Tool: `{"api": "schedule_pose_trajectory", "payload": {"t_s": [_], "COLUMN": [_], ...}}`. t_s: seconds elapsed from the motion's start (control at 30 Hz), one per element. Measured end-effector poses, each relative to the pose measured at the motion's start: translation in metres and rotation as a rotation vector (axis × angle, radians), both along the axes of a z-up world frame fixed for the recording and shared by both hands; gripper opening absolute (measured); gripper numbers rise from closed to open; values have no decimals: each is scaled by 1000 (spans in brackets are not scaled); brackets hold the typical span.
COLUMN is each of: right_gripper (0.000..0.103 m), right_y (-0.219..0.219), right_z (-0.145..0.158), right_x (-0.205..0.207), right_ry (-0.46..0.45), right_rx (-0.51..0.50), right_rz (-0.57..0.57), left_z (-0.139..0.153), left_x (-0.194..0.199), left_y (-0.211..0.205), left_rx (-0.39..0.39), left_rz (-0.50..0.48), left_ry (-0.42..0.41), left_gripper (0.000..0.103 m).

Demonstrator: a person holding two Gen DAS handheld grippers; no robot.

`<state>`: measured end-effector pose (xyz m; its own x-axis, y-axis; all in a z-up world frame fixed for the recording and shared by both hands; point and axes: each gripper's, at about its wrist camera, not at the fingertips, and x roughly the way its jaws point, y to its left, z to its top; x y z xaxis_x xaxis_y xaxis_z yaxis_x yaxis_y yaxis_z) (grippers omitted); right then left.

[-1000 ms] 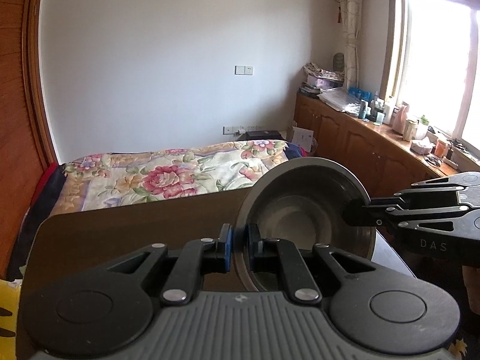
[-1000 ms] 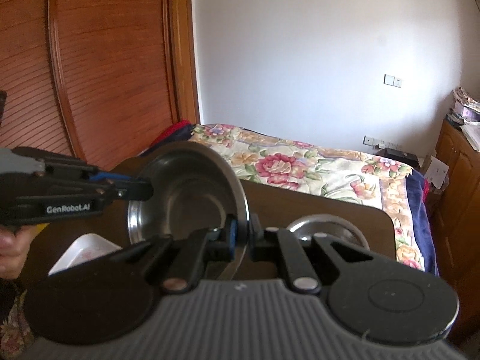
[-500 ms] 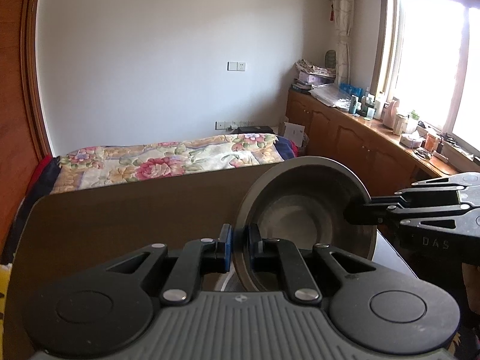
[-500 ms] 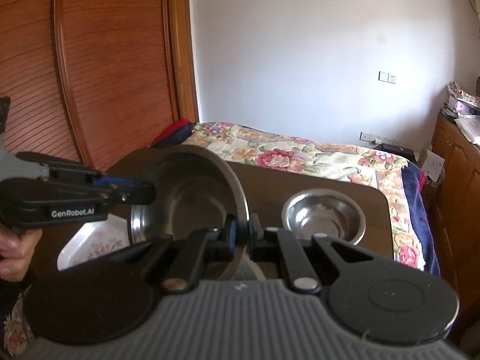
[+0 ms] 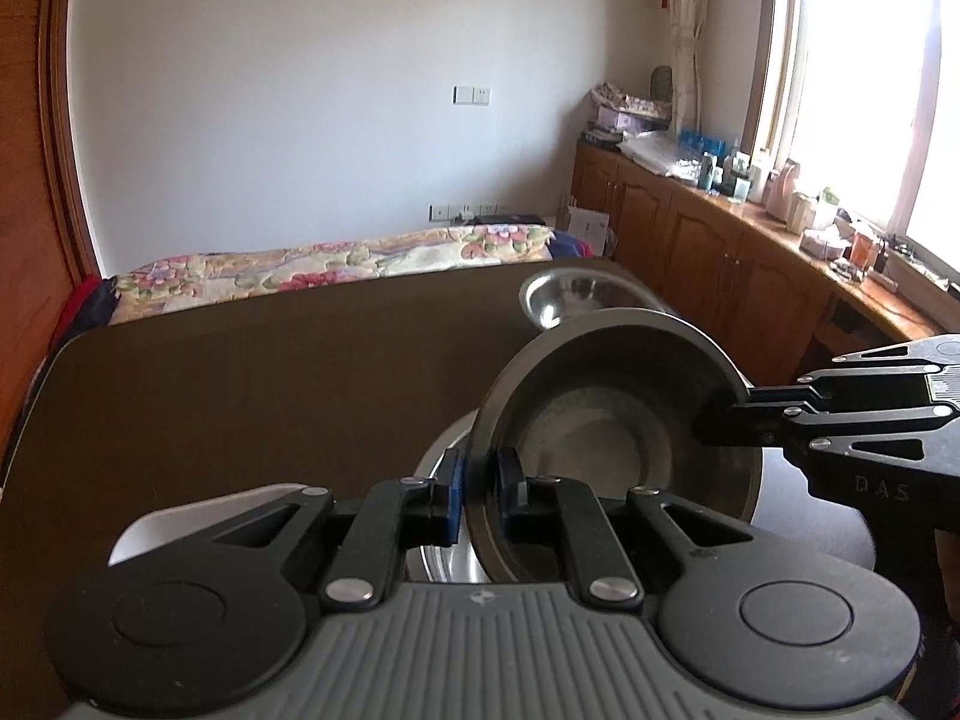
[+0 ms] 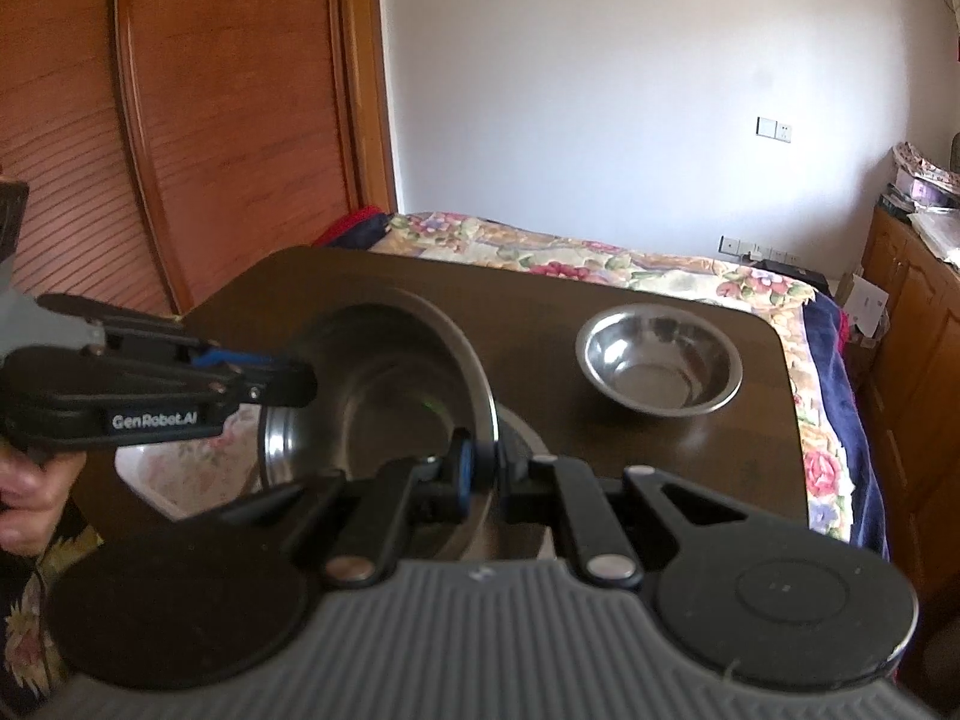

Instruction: Organize plates and bowls

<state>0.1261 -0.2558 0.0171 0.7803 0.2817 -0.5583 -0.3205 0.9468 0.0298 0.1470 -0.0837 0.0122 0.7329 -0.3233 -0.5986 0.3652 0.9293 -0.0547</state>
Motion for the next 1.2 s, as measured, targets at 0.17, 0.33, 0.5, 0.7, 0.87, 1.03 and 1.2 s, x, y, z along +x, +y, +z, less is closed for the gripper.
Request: {"api": "schedule_pose_trajectory", "payload": {"t_s": [0.17, 0.33, 0.5, 0.7, 0.87, 1.03, 1.2], "right_gripper": [10, 10, 10, 10, 10, 11, 14], "right_y": [2, 1, 4, 8, 8, 8, 9], "right_z": [-13, -22, -26, -33, -37, -37, -38], "right_x": [1, 1, 0, 2, 4, 6, 7], "right_ry": [26, 44, 42, 42, 49, 45, 34], "right_rx": [-1, -2, -23, -48, -60, -69, -75], "right_rz": [7, 6, 2, -2, -2, -8, -19], "left_z": [-12, -20, -25, -32, -34, -33, -35], "left_x": [3, 9, 12, 17, 19, 20, 20], "left_y": [1, 1, 0, -4, -6, -5, -6], "left_rx": [14, 20, 27, 37, 34, 28, 31], "left_rz": [-2, -3, -2, 7, 2, 2, 2], "left_ry": [22, 41, 49, 60, 62, 51, 45], "left_gripper": [21, 21, 21, 21, 21, 21, 22]}}
